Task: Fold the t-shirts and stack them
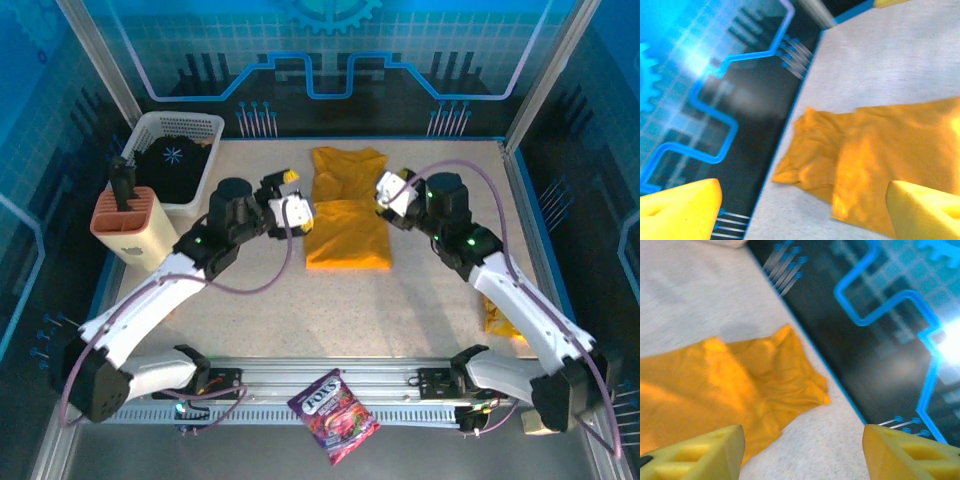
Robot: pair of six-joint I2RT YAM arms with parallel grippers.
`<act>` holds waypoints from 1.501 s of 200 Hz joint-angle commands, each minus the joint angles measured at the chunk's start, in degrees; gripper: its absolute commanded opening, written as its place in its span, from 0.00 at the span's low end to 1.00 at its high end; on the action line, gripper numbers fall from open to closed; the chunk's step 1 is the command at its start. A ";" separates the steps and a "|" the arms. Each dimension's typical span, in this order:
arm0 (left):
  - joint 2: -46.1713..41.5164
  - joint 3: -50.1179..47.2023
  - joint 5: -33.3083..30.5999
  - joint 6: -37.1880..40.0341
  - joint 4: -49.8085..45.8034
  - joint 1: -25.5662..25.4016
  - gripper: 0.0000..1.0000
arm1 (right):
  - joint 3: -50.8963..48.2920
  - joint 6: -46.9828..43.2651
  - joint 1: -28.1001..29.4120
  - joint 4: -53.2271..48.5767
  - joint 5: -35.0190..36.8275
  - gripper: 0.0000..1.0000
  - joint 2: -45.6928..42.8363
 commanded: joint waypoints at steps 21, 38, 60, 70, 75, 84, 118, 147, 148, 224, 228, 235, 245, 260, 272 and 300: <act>-3.77 -8.17 -1.71 7.31 -18.73 -8.08 0.88 | -4.52 -16.70 2.73 -27.73 -6.97 0.69 -1.09; -0.61 -8.07 -2.18 7.29 -19.93 -9.54 0.87 | -4.43 -17.26 3.30 -28.72 -5.80 0.69 2.95; 5.25 -6.85 -2.78 7.90 -19.58 -10.60 0.84 | -3.61 -16.81 4.15 -27.57 -4.75 0.69 9.31; 7.71 -6.64 -2.94 8.22 -17.76 -10.58 0.83 | -3.68 -16.68 4.24 -25.42 -4.57 0.69 11.94; 8.77 -6.68 -3.06 8.36 -16.46 -10.60 0.82 | -3.77 -16.67 4.20 -24.01 -4.70 0.69 13.37; 10.68 -6.73 -3.41 9.37 -14.55 -10.56 0.82 | -3.86 -16.59 4.12 -21.85 -4.71 0.69 15.38; 18.48 -3.77 -3.71 12.55 -12.05 -9.19 0.81 | -1.42 -16.50 3.73 -18.82 -3.38 0.69 22.97; 23.80 -1.09 -2.74 14.06 -11.85 -7.26 0.78 | 0.65 -17.18 3.49 -17.50 -2.17 0.68 27.99; 23.95 -1.05 -2.67 14.12 -11.79 -7.19 0.78 | 0.72 -17.19 3.48 -17.44 -2.14 0.68 28.13; 33.70 3.23 -1.64 16.20 -10.23 -3.88 0.75 | 4.14 -18.47 1.94 -15.62 -0.95 0.66 37.21; 34.13 3.48 -1.64 16.26 -10.22 -3.73 0.75 | 4.29 -18.47 1.83 -15.74 -0.78 0.66 37.66; 34.92 3.93 -1.56 16.34 -10.28 -3.60 0.75 | 4.68 -18.67 1.79 -15.81 -0.63 0.65 38.44; 36.14 4.52 -1.46 16.61 -10.35 -3.28 0.75 | 5.18 -18.75 1.58 -15.89 -0.27 0.65 39.57; 37.73 5.44 -1.37 17.06 -10.74 -2.98 0.74 | 6.05 -18.94 1.15 -16.19 0.21 0.64 41.05; 39.24 6.35 -1.62 17.48 -11.15 -2.85 0.72 | 6.59 -19.06 0.93 -16.45 0.61 0.63 42.35; 42.96 8.70 -3.04 17.60 -10.90 -2.39 0.61 | 8.19 -19.16 0.42 -17.07 0.71 0.59 44.80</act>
